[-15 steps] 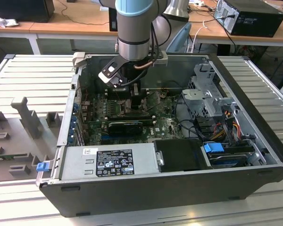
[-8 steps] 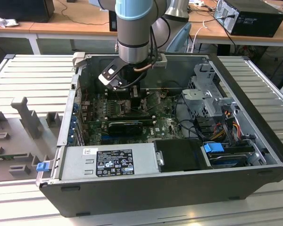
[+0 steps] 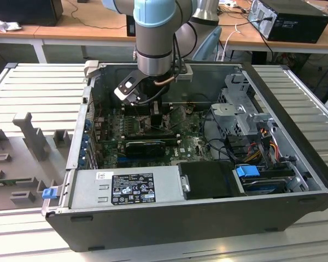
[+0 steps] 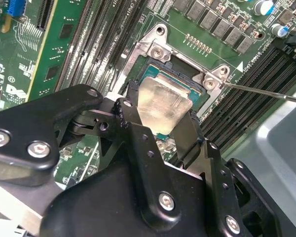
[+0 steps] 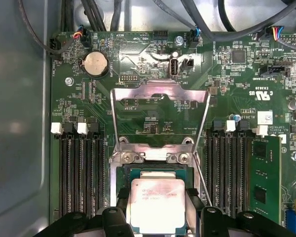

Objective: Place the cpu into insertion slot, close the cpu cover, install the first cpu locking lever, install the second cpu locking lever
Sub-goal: 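Place the cpu into insertion slot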

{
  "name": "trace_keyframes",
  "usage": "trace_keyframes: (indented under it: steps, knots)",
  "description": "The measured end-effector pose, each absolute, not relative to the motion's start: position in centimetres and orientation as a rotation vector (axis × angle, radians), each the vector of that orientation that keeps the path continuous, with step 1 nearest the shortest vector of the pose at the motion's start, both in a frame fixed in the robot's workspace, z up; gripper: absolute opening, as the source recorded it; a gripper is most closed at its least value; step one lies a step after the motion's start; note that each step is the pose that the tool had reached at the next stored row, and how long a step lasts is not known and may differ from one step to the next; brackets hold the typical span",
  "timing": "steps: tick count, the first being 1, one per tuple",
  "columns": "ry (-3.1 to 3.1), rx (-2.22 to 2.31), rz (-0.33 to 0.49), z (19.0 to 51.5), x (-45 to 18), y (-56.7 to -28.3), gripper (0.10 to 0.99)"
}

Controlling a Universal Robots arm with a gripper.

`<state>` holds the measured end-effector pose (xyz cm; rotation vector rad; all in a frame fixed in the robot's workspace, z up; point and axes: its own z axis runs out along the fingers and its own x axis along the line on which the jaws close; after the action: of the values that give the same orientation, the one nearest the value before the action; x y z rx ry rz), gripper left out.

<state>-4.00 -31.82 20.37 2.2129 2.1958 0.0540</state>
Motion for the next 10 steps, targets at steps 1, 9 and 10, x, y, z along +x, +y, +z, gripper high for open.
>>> trace_keyframes:
  steps: [1, 9, 10]
  knots:
    - [2.196, 2.213, 0.054, 20.32, -4.00, -31.82, 0.529]
    - [2.195, 2.213, 0.054, 20.25, -4.00, -31.75, 0.604]
    - [2.196, 2.213, 0.054, 20.26, -4.00, -31.67, 0.604]
